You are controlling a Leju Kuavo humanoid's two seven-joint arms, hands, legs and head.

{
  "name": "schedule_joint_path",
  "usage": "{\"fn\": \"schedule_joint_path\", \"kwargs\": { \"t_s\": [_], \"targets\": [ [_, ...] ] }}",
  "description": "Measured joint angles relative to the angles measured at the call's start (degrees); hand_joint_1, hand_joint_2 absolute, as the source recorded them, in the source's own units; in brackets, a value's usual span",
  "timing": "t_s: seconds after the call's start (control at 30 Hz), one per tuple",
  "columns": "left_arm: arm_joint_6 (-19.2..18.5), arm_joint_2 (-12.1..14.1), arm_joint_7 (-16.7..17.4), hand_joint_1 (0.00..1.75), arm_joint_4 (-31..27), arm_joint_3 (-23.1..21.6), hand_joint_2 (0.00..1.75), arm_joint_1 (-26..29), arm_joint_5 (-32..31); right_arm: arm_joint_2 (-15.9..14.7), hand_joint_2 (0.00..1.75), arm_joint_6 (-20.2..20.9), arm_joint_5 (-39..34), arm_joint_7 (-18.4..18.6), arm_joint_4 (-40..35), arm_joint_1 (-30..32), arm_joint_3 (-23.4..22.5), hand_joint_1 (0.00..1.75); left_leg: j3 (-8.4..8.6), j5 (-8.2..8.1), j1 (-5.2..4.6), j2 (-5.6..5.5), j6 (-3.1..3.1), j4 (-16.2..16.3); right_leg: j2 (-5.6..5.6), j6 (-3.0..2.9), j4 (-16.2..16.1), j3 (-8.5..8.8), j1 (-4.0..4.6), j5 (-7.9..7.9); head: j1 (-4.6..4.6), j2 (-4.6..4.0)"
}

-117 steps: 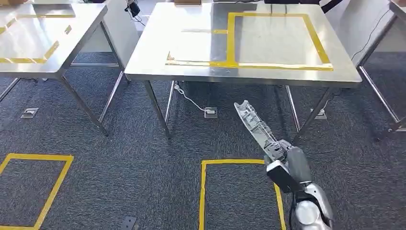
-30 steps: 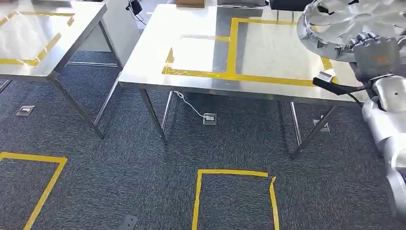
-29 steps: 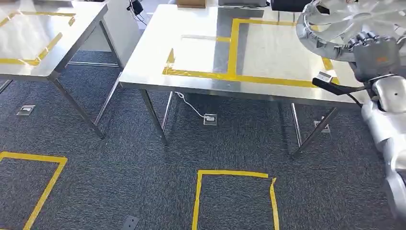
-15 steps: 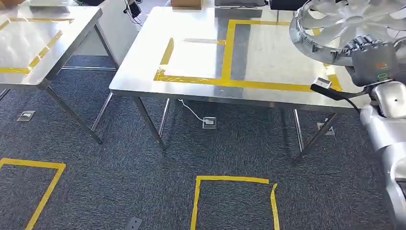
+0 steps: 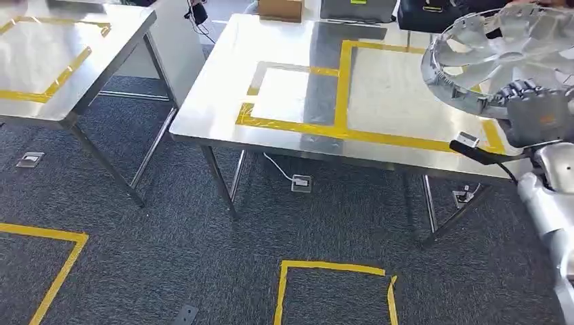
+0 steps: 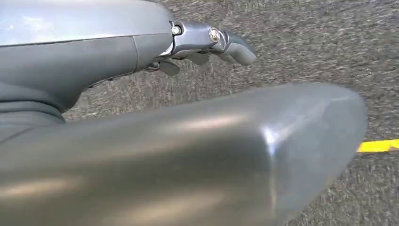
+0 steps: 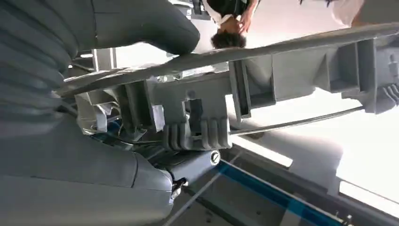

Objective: Take the parts from the cabinet and place them on the table.

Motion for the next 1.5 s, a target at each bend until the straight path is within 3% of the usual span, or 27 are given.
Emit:
{"fn": "schedule_joint_path", "kwargs": {
  "t_s": [0.03, 0.07, 0.13, 0.2, 0.23, 0.3, 0.37, 0.47, 0.5, 0.53, 0.6, 0.67, 0.7, 0.83, 0.87, 0.9, 0.97, 1.0, 1.03, 1.07, 1.1, 1.17, 1.2, 1.3, 1.37, 1.4, 1.5],
  "targets": [
    [0.0, 0.0, 0.02, 0.0, 0.02, -0.13, 0.0, 0.12, -0.02, 0.0, 1.75, 0.0, 0.35, 0.07, 0.0, 0.65, -0.2, 1.75, 0.36, -0.46, -0.07, -0.04, 0.02, 0.22, 0.0, 0.05, -0.72, -0.58, 0.12, 1.34, 0.0, 0.0],
    [0.0, -0.02, 0.02, 0.0, 0.02, -0.18, 0.0, 0.15, -0.02, 0.0, 1.75, 0.07, 0.48, 0.11, 0.0, 1.15, -0.31, 1.75, 0.83, -1.05, -0.11, -0.1, -0.01, 0.53, -0.01, -0.23, -3.82, 0.01, 0.24, 4.39, 0.13, 0.0],
    [0.0, -0.02, 0.02, 0.0, 0.02, -0.22, 0.0, 0.05, -0.02, -0.02, 1.75, 0.18, 0.7, 0.04, 0.0, 1.83, -0.42, 1.75, 1.81, -2.32, -0.15, -0.16, -0.27, 1.2, -0.01, -0.59, -13.8, 3.3, 0.32, 11.6, 0.24, 0.0],
    [0.0, -0.02, 0.02, 0.0, 0.02, -0.26, 0.0, -0.14, -0.02, 0.0, 1.75, 0.11, 0.87, 0.0, 0.07, 2.06, -0.46, 1.75, 1.29, -2.73, -0.39, -0.2, -0.8, 1.58, -0.06, -1.12, -16.53, 3.36, 0.99, 9.61, 0.3, 0.0],
    [0.02, -0.02, 0.11, 0.0, 0.0, -0.28, 0.0, -0.14, -0.02, 0.07, 1.75, 0.0, 0.96, -0.09, 0.07, 2.14, -0.55, 1.75, 1.0, -2.78, -0.39, -0.19, -1.17, 1.34, 0.07, -1.61, -16.1, 3.56, 1.02, 10.67, 0.28, 0.0],
    [0.02, -0.07, 0.15, 0.0, 0.02, -0.29, 0.0, 0.09, -0.02, 0.13, 1.75, 0.02, 1.18, -0.02, 0.2, 2.08, -0.7, 1.75, 1.68, -2.73, -0.48, -0.18, -1.86, 1.46, 0.12, -2.37, -16.35, 3.93, 0.8, 10.32, 0.26, 0.0],
    [0.04, -0.04, 0.11, 0.0, -0.07, -0.33, 0.0, -0.1, -0.02, 0.35, 1.75, 0.13, 1.73, 0.24, 0.24, 2.28, -0.72, 1.75, 1.12, -3.56, -0.54, 0.05, -2.68, 3.36, 0.07, -2.92, -16.68, 5.45, 0.2, 10.05, 0.33, 0.0],
    [0.04, -0.02, 0.17, 0.0, -0.04, -0.53, 0.0, -0.31, -0.07, 1.09, 1.75, 0.09, 2.89, 0.77, 0.33, 2.42, -0.72, 1.75, -5.67, -7.45, 0.55, 0.27, -4.31, 14.18, 0.03, -3.16, -16.67, 6.26, -0.06, 9.27, -0.13, 0.0],
    [0.04, -0.02, 0.26, 0.0, -0.02, -0.59, 0.0, -0.22, -0.11, 1.36, 1.75, 0.09, 3.15, 0.99, 0.46, 2.44, -0.72, 1.75, -7.67, -7.75, 0.82, 0.31, -4.46, 16.61, 0.04, -3.06, -16.66, 6.54, -0.14, 8.93, -0.2, 0.0],
    [0.07, 0.0, 0.37, 0.0, 0.0, -0.63, 0.0, -0.16, -0.15, 1.64, 1.75, 0.09, 3.61, 1.31, 0.7, 2.55, -0.74, 1.75, -8.66, -6.93, 1.06, 0.42, -4.51, 16.86, 0.06, -2.89, -16.64, 7.01, -0.25, 8.56, -0.22, 0.0],
    [0.07, 0.02, 0.52, 0.0, -0.02, -0.63, 0.0, -0.18, -0.35, 2.14, 1.75, 0.11, 4.29, 1.82, 1.16, 2.75, -0.74, 1.75, -6.93, -1.57, 1.24, 0.56, -4.72, 10.67, 0.04, -2.48, -16.65, 8.21, -0.49, 7.73, -0.22, 0.0],
    [0.07, 0.04, 0.52, 0.0, 0.0, -0.66, 0.0, -0.15, -0.59, 2.84, 1.75, 0.13, 4.88, 2.03, 1.51, 2.74, -0.74, 1.75, -3.8, 3.94, 1.2, 0.79, -4.25, 1.61, 0.0, -1.96, -16.75, 9.12, -0.67, 6.95, -0.26, 0.0],
    [0.07, 0.07, 0.52, 0.0, 0.0, -0.66, 0.0, -0.26, -0.59, 3.35, 1.75, 0.11, 5.09, 2.01, 1.73, 2.66, -0.74, 1.75, -3.64, 1.65, 0.9, 0.86, -4.01, 1.28, 0.06, -1.67, -16.69, 9.21, -0.63, 6.81, -0.42, 0.0],
    [0.11, 0.09, 0.68, 0.0, -0.04, -0.66, 0.0, -0.38, -0.61, 4.57, 1.75, 0.07, 5.86, 1.7, 2.49, 2.52, -0.74, 1.75, -2.53, 1.79, 0.59, 0.67, -2.27, 0.52, 0.14, 0.24, -17.53, 9.87, -0.64, 5.92, -0.39, 0.0],
    [0.11, 0.07, 0.63, 0.0, -0.09, -0.66, 0.0, -0.34, -0.63, 4.74, 1.75, 0.09, 5.97, 1.66, 2.6, 2.78, -0.74, 1.75, -1.89, 1.79, 0.79, 0.55, -1.88, -0.05, -0.13, 0.23, -16.62, 9.69, -0.88, 5.56, -0.17, 0.0],
    [0.11, 0.07, 0.68, 0.0, -0.11, -0.66, 0.0, -0.41, -0.63, 5.07, 1.75, 0.15, 6.03, 1.66, 2.71, 2.95, -0.75, 1.75, -1.49, 1.53, 0.77, 0.51, -1.42, -0.3, -0.11, 0.05, -13.94, 8.33, -0.74, 4.35, -0.02, 0.0],
    [0.11, 0.04, 0.68, 0.0, -0.09, -0.68, 0.0, -0.58, -0.7, 5.57, 1.75, 0.07, 6.14, 1.73, 2.73, 3.94, -0.77, 1.75, -1.03, 0.97, 0.61, 0.4, -0.78, -0.22, -0.02, -0.01, -4.51, 2.63, -0.35, 1.02, 0.22, 0.0],
    [0.11, 0.02, 0.68, 0.0, -0.09, -0.66, 0.0, -0.48, -0.72, 5.81, 1.75, 0.0, 6.36, 1.86, 2.73, 4.54, -0.85, 1.75, -0.74, 0.57, 0.46, 0.28, -0.61, -0.15, -0.01, -0.01, -0.56, -0.14, -0.2, 0.23, 0.24, 0.0],
    [0.11, 0.02, 0.7, 0.0, -0.07, -0.66, 0.0, -0.36, -0.72, 6.05, 1.75, 0.0, 6.45, 2.03, 2.73, 5.08, -0.96, 1.75, -0.39, 0.14, 0.36, 0.15, -0.58, 0.05, -0.02, -0.03, 0.83, -1.83, -0.1, 1.01, 0.24, 0.0],
    [0.11, 0.02, 0.7, 0.0, -0.07, -0.66, 0.0, -0.28, -0.74, 6.23, 1.75, 0.02, 6.34, 2.36, 2.73, 5.56, -0.99, 1.75, 0.02, -0.36, 0.34, 0.02, -0.63, 0.27, -0.01, -0.12, -0.53, -1.96, -0.02, 3.12, 0.26, 0.0],
    [0.09, 0.02, 0.7, 0.0, -0.09, -0.68, 0.0, -0.26, -0.74, 6.36, 1.75, 0.09, 6.21, 2.62, 2.73, 5.94, -0.99, 1.75, 0.47, -0.93, 0.34, -0.08, -0.72, 0.59, -0.02, -0.27, -3.97, -1.05, 0.03, 6.12, 0.28, 0.0],
    [0.11, 0.02, 0.68, 0.0, -0.09, -0.68, 0.0, -0.31, -0.83, 6.69, 1.75, 0.15, 6.23, 3.23, 2.73, 6.67, -0.99, 1.75, 1.29, -2.3, 0.32, -0.22, -1.12, 1.33, -0.19, -0.58, -14.0, 2.57, 0.04, 12.26, 0.41, 0.0],
    [0.11, 0.02, 0.68, 0.0, -0.09, -0.68, 0.0, -0.4, -0.9, 6.89, 1.75, 0.15, 6.34, 3.65, 2.73, 6.88, -0.99, 1.75, 1.14, -2.84, -0.18, -0.26, -1.61, 1.79, -0.25, -0.79, -15.02, 3.26, 0.53, 10.8, 0.37, 0.0],
    [0.11, 0.07, 0.68, 0.0, -0.09, -0.68, 0.0, -0.45, -1.07, 7.19, 1.75, -0.04, 6.97, 4.68, 2.71, 7.78, -1.09, 1.75, 1.41, -3.3, -0.08, -0.35, -2.36, 1.44, -0.01, -1.86, -15.41, 3.59, 0.66, 10.24, 0.31, 0.0],
    [0.11, 0.31, 0.68, 0.0, -0.26, -0.7, 0.0, -0.49, -1.07, 7.34, 1.75, 0.07, 7.19, 4.92, 2.71, 8.47, -1.53, 1.75, 1.67, -4.06, -0.08, -0.11, -3.07, 1.85, -0.02, -2.46, -15.84, 4.61, -0.02, 9.88, 0.35, 0.0],
    [0.11, 0.28, 0.68, 0.0, -0.26, -0.74, 0.0, -0.58, -1.09, 7.39, 1.75, 0.11, 7.28, 4.94, 2.71, 8.86, -1.82, 1.75, 0.86, -4.72, -0.08, 0.2, -3.54, 3.98, -0.06, -2.92, -15.88, 5.14, -0.1, 9.46, -0.02, 0.0],
    [0.11, 0.31, 0.7, 0.0, -0.24, -0.79, 0.0, -0.43, -1.14, 7.61, 1.75, 0.09, 7.67, 4.94, 2.71, 9.55, -2.1, 1.75, -7.1, -8.85, 0.75, 0.47, -4.44, 16.97, -0.04, -3.23, -15.88, 6.34, -0.18, 8.3, -0.13, 0.0]
  ]
}}
